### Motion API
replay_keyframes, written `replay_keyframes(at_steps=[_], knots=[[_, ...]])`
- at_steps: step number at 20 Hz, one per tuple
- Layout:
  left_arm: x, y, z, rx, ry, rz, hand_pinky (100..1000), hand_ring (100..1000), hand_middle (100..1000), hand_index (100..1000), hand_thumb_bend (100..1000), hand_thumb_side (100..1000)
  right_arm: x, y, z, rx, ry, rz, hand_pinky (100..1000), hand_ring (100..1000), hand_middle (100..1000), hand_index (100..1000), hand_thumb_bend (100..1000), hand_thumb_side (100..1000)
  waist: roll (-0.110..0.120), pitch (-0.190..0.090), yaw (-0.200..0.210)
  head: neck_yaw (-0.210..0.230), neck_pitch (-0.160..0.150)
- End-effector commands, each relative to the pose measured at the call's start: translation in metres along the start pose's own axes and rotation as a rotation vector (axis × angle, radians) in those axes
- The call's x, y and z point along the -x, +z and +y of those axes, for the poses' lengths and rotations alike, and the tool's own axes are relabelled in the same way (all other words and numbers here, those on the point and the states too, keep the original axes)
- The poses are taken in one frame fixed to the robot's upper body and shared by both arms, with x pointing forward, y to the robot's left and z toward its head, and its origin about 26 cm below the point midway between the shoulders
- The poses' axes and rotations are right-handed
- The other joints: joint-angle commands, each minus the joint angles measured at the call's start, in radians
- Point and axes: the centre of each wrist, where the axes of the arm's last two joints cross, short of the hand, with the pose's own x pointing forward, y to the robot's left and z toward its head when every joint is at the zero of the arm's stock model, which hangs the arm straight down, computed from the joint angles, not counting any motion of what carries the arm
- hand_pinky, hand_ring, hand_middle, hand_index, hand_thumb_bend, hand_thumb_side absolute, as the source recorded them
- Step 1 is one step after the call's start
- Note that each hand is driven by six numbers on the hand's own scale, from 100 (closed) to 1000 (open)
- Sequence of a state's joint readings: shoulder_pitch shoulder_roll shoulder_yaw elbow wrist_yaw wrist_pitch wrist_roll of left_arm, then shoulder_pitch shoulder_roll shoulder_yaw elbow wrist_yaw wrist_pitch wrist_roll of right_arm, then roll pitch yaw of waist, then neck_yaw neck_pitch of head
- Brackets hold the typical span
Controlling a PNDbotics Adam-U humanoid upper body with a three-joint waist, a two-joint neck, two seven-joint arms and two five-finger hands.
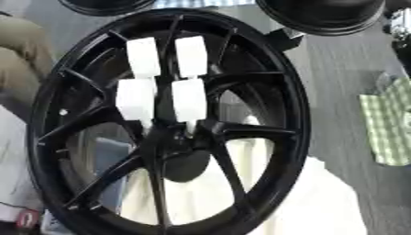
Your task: Pull the pin out of the wheel hub.
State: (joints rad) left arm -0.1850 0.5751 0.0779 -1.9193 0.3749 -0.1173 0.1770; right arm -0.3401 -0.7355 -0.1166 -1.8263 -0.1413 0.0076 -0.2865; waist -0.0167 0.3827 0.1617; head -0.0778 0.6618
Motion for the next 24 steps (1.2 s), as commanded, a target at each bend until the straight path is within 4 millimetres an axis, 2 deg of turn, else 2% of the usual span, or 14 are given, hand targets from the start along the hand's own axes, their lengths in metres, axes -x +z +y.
replay_keyframes(at_steps=[1, 5, 14, 20, 24], knots=[[-0.020, -0.004, 0.007, 0.036, -0.047, -0.024, 857, 880, 787, 828, 170, 892, -0.032, -0.016, -0.018, -0.097, 0.110, -0.080, 749, 780, 692, 798, 100, 546, 0.003, -0.036, -0.002, 0.013, 0.011], [-0.027, -0.002, 0.010, 0.062, -0.069, -0.016, 857, 880, 787, 827, 181, 896, -0.063, -0.032, -0.027, -0.263, 0.279, -0.135, 773, 791, 704, 802, 100, 445, 0.000, -0.048, -0.006, 0.026, 0.016], [-0.030, -0.002, 0.012, 0.108, -0.079, 0.006, 857, 881, 786, 826, 169, 898, -0.114, -0.063, -0.034, -0.588, 0.552, -0.178, 821, 826, 745, 815, 100, 331, -0.025, -0.063, -0.001, 0.015, 0.012], [-0.032, -0.003, 0.014, 0.139, -0.100, 0.006, 856, 881, 786, 825, 167, 901, -0.133, -0.081, -0.025, -0.775, 0.680, -0.199, 850, 855, 780, 826, 100, 318, -0.047, -0.061, 0.005, -0.006, 0.018], [-0.033, -0.004, 0.015, 0.145, -0.105, 0.007, 855, 881, 785, 825, 168, 903, -0.141, -0.092, -0.008, -0.915, 0.726, -0.222, 863, 872, 799, 838, 100, 419, -0.056, -0.056, 0.009, -0.018, 0.016]])
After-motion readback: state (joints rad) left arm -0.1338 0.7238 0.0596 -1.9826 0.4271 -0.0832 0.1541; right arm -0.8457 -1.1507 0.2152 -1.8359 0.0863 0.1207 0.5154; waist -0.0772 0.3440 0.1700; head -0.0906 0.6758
